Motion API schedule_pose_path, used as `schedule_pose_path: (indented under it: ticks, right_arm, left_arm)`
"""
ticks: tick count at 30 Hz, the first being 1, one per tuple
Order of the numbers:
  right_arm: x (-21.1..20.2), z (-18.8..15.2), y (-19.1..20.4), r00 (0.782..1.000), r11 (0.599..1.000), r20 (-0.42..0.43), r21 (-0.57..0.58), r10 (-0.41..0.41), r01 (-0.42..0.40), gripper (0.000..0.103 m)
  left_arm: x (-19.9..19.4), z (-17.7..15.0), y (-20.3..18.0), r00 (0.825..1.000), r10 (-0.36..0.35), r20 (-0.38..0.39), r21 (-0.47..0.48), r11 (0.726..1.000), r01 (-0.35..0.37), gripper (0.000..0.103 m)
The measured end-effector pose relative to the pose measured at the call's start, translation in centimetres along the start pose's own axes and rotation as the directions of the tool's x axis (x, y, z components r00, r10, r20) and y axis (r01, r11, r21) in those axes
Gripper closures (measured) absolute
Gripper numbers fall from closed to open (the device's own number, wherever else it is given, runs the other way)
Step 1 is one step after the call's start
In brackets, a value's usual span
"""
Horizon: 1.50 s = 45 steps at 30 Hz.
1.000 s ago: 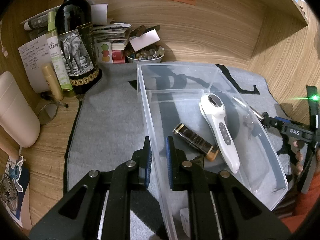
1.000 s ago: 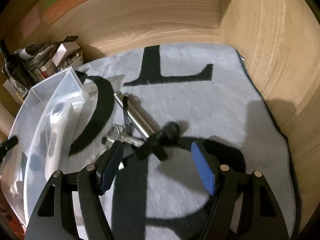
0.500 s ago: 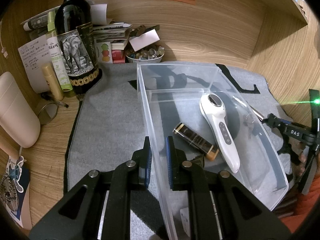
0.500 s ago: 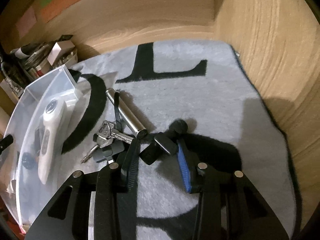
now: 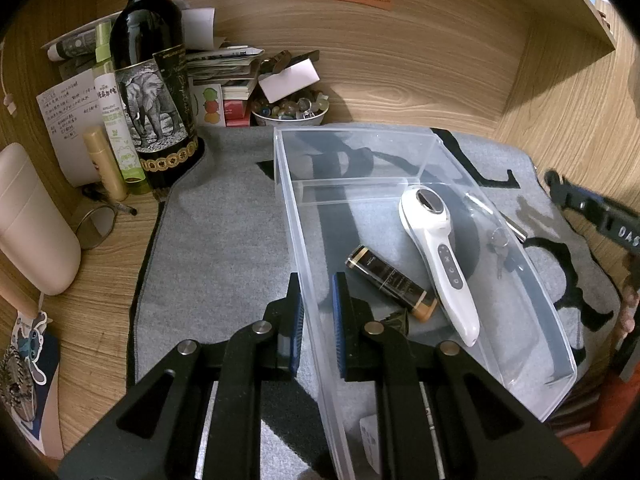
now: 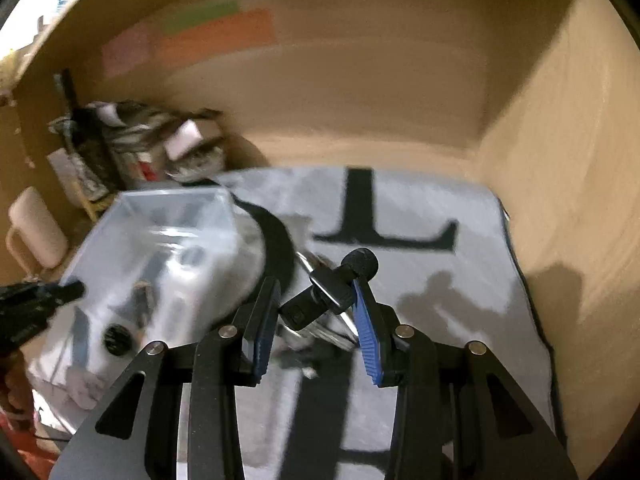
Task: Organize rigid objects
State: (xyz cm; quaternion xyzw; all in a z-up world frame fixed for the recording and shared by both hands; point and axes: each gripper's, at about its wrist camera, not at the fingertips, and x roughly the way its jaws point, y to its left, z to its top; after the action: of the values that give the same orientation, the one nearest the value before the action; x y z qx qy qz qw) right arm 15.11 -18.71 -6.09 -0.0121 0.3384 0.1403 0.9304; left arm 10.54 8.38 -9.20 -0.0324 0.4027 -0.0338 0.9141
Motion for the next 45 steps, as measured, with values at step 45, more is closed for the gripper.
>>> schedule_pose_path:
  ticks: [45]
  right_arm:
    - [1.7,1.6,10.7,0.984,0.931,-0.073,-0.318,0.164,-0.179,0.049]
  left_arm:
    - [0.2,0.1,-0.3,1.000,-0.007,0.002,0.003,1.000,0.007,0.091]
